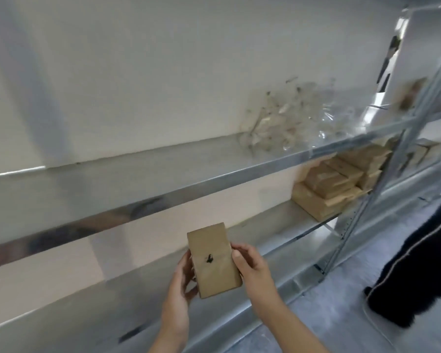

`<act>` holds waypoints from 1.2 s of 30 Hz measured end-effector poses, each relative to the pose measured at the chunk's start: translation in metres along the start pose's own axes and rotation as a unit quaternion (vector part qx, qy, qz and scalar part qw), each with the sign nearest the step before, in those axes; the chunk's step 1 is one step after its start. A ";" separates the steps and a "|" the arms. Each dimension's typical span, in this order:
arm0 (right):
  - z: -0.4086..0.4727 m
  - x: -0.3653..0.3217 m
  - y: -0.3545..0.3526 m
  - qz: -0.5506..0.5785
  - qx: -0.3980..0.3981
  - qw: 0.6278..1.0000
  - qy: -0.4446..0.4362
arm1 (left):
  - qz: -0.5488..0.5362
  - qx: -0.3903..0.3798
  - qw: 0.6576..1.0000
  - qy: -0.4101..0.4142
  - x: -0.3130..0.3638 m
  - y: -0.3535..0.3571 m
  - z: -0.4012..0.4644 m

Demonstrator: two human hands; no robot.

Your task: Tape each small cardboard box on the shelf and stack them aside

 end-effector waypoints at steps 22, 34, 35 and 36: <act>0.023 -0.056 -0.410 0.016 0.234 0.972 -0.010 | 0.141 -0.190 0.968 0.079 -0.084 0.420 -0.006; 0.181 -0.106 -0.479 -0.061 0.261 0.963 -0.015 | 0.083 -0.217 0.972 0.018 -0.085 0.528 0.139; 0.195 -0.115 -0.480 -0.083 0.251 0.964 -0.025 | 0.070 -0.219 0.973 0.011 -0.081 0.535 0.152; 0.209 -0.124 -0.481 -0.102 0.239 0.965 -0.030 | 0.065 -0.218 0.974 0.000 -0.078 0.542 0.166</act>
Point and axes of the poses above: each hand's wrist, its own z-axis towards the middle knuckle, its own y-axis out of the palm, x = y × z, the point moved 5 cm from there along z, towards the middle knuckle, and after that the axes turned 2 degrees about -x, right-handed, at the moved point
